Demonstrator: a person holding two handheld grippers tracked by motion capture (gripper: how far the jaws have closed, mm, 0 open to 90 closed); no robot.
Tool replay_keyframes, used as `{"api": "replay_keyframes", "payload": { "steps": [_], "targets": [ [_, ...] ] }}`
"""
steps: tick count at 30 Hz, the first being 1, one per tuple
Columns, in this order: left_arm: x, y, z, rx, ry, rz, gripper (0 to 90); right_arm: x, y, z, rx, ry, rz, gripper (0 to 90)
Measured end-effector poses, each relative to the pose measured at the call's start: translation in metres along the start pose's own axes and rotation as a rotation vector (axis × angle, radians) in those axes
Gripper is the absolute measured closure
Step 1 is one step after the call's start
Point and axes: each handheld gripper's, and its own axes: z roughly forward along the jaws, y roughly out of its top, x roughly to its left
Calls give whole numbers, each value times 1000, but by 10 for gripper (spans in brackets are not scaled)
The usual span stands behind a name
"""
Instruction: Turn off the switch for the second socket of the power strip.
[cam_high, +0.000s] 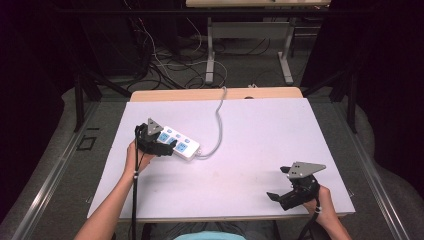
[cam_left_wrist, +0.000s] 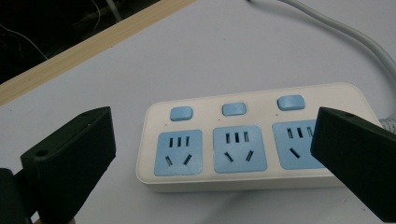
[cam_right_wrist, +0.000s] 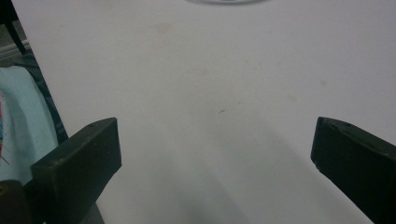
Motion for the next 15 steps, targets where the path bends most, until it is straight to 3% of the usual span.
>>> {"api": "replay_keyframes", "payload": {
  "steps": [5,15],
  "targets": [
    [2,3,4,-5,8,-2,0,0,0,1,-6,-3,7,12],
    [2,10,12,18,-25,-8,1,0,0,1,1,3,-8,12]
  ]
}}
